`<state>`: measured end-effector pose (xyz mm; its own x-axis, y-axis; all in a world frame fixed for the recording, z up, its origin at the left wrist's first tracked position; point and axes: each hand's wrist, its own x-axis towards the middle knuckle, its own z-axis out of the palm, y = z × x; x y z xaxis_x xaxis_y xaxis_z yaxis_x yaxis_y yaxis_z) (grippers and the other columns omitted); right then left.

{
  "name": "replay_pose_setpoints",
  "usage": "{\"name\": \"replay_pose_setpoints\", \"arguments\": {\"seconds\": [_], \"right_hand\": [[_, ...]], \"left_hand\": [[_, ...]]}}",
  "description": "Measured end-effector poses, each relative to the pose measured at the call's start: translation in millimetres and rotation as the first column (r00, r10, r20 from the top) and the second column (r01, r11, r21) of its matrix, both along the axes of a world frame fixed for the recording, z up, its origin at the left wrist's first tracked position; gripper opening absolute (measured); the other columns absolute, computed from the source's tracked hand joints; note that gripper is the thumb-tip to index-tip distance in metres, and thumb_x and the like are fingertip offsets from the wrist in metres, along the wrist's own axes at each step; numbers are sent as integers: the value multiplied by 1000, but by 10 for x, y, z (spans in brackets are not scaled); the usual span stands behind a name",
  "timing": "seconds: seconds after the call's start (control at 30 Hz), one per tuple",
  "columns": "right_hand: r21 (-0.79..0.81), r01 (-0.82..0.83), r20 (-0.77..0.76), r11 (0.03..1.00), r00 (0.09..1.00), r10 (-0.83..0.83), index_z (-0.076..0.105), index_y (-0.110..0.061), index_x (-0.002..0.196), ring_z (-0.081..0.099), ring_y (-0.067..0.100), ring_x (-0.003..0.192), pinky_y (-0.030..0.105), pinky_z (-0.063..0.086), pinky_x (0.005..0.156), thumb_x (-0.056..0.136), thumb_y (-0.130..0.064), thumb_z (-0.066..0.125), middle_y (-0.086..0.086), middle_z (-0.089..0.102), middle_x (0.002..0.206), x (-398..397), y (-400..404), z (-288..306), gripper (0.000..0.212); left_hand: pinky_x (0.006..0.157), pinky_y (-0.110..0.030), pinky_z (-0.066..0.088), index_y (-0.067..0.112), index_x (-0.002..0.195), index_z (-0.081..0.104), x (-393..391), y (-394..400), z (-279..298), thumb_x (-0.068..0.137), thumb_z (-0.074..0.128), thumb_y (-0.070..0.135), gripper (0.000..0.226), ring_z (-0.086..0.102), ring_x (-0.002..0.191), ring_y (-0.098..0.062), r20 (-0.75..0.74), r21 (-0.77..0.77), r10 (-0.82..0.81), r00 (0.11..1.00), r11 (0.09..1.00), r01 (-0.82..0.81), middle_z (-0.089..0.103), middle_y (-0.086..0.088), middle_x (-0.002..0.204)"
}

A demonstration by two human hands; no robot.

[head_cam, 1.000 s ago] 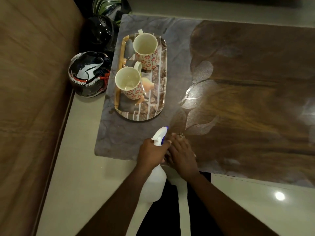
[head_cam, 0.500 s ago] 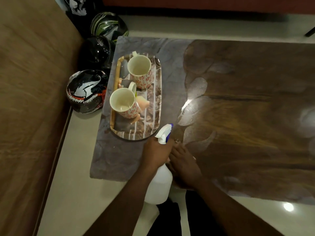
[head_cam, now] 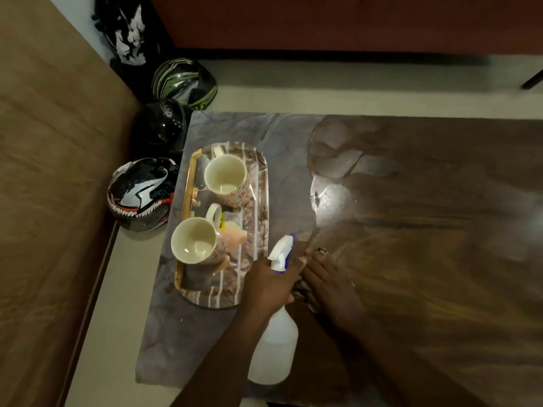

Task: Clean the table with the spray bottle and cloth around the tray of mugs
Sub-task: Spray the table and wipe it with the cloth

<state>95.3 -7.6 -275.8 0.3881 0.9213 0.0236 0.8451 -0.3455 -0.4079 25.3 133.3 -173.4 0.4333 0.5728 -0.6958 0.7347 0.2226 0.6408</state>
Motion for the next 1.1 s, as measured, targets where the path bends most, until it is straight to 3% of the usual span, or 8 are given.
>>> {"name": "replay_pose_setpoints", "arguments": {"seconds": [0.07,0.27,0.37,0.5,0.7,0.83,0.93,1.1], "right_hand": [[-3,-72,30,997,997,72,44,-20,135,41,23,129,38,27,108,73,-34,69,5,50,139,333,-74,14,68],[14,291,-2,956,957,-291,52,-13,128,47,29,122,41,28,107,78,-26,54,8,54,130,1088,955,-92,52],[107,115,-51,988,993,-110,54,-14,127,50,31,123,47,37,105,82,-25,58,10,57,130,1066,919,-127,46],[92,-250,-33,964,967,254,46,-23,132,47,25,128,45,33,107,86,-36,57,5,55,135,1436,553,-103,49],[71,189,-44,979,981,-187,60,-16,121,54,29,115,44,39,100,81,-28,57,7,59,125,2109,1377,-70,42],[132,50,-66,990,997,-42,58,-13,121,50,27,119,44,35,104,89,-25,53,10,58,127,1750,1331,-175,35],[197,-43,-8,979,999,46,51,-15,128,48,23,123,39,31,110,93,-33,45,8,58,129,1778,1007,-110,39],[105,253,91,962,961,-263,55,-13,122,52,29,116,39,33,103,85,-33,44,8,58,124,2336,1558,-146,44]], "left_hand": [[39,-18,42,28,90,61,101,58,18,83,73,34,15,54,35,-7,31,10,-9,999,1000,9,62,-3,57],[55,-17,46,14,125,62,483,303,10,85,70,33,44,63,64,-7,29,134,8,1000,991,-12,67,3,88],[45,-4,42,15,113,65,674,389,-15,84,71,34,35,62,50,6,67,115,-13,998,993,5,62,15,76],[55,-13,52,19,109,68,863,506,12,80,71,40,35,63,57,4,72,146,-54,996,988,43,72,3,94],[63,-26,59,23,106,66,1083,593,-45,82,71,41,30,62,49,5,72,164,-64,995,985,52,66,12,74],[53,-24,49,19,112,69,1233,622,-52,77,70,44,43,65,53,-18,42,180,1,999,984,-8,72,-7,78],[49,-21,47,9,96,72,1333,671,-50,79,72,47,41,62,46,-14,18,136,2,1000,991,-4,70,-8,68],[60,-34,55,12,99,70,1468,733,-98,79,70,42,36,68,64,-24,21,216,70,997,974,-73,71,-9,75]]}}
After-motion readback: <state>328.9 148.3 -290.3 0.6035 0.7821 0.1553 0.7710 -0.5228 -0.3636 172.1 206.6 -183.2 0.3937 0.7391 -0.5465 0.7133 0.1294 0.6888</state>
